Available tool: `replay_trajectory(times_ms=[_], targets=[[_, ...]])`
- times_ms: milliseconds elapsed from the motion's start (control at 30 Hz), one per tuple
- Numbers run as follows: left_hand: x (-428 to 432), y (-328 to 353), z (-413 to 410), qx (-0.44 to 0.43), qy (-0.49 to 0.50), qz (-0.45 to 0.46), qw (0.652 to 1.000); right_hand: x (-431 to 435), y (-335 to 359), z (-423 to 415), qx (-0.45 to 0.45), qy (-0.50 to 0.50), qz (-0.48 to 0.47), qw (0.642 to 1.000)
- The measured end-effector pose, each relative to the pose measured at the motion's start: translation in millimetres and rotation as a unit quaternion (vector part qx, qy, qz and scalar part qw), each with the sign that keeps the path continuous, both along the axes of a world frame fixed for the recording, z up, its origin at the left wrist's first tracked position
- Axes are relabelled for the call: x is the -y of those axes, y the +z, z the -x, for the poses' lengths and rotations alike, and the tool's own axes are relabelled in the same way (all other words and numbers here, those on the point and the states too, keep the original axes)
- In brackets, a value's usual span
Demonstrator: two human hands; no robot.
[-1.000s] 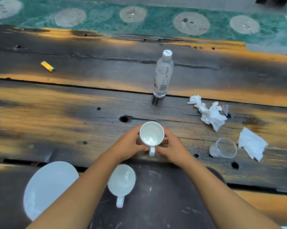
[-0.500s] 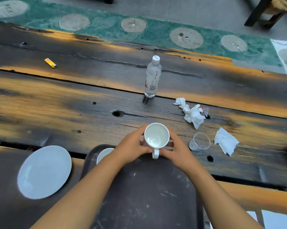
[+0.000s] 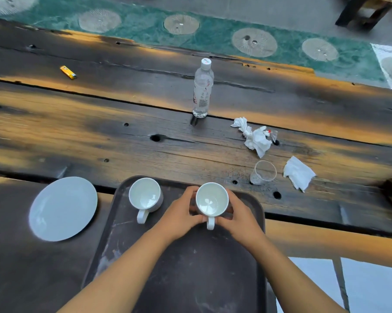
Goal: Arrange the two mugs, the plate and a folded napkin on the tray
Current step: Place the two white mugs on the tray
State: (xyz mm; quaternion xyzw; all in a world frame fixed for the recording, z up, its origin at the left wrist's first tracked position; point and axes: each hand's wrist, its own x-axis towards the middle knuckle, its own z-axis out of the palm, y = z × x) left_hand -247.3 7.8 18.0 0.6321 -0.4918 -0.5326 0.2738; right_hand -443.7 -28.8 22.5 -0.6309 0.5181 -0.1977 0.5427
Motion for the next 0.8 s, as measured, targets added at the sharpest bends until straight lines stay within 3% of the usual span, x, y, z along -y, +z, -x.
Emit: replay_trajectory(times_ms=[800], targets=[[4,-30,40,0.005,0.001,-0.027,1.0,-6,-23,34,0.019,-0.053,-0.053,0.997]])
